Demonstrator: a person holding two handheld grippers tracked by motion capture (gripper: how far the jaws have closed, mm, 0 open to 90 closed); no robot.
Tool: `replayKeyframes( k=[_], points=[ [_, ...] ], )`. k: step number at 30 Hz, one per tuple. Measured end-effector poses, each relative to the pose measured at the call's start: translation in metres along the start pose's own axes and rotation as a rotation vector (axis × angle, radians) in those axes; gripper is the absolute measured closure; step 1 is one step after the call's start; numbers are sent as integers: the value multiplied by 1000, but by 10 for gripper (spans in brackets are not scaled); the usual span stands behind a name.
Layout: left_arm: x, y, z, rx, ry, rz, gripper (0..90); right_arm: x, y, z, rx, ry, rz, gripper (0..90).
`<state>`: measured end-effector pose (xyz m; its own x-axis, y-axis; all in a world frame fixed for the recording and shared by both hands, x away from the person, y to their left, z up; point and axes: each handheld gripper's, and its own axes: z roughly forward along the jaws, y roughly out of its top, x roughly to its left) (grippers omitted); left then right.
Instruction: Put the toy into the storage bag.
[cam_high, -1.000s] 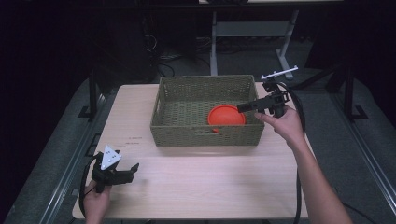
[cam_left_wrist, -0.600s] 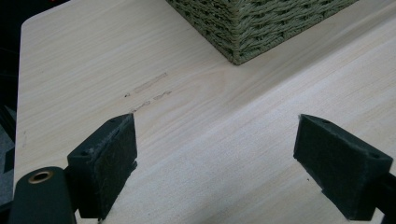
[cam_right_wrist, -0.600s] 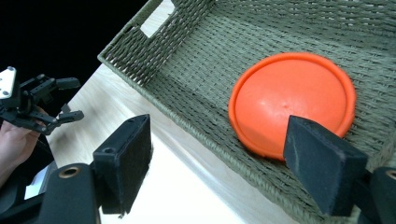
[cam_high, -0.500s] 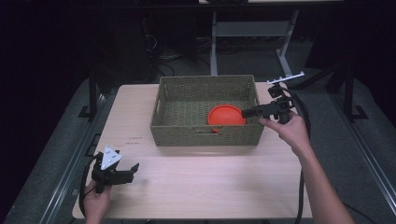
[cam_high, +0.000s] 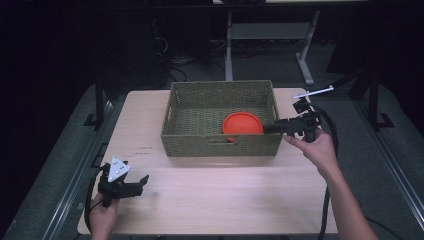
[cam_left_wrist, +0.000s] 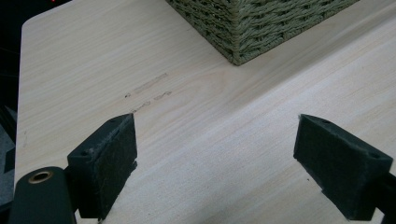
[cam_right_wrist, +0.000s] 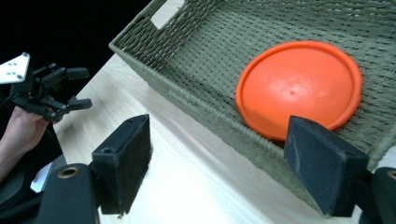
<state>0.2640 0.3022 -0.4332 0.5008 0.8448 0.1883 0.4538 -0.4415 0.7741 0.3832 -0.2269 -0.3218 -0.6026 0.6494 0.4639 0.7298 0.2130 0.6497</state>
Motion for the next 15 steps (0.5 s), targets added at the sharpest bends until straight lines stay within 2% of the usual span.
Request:
replayKeyframes(
  k=[6,15],
  points=[
    [0,0,0,3,2,4,128,5,-9,-2,-8,14,-16,215],
    [0,0,-1,-5,4,-5,128,8,-24,-2,10,19,-44,209]
  ],
)
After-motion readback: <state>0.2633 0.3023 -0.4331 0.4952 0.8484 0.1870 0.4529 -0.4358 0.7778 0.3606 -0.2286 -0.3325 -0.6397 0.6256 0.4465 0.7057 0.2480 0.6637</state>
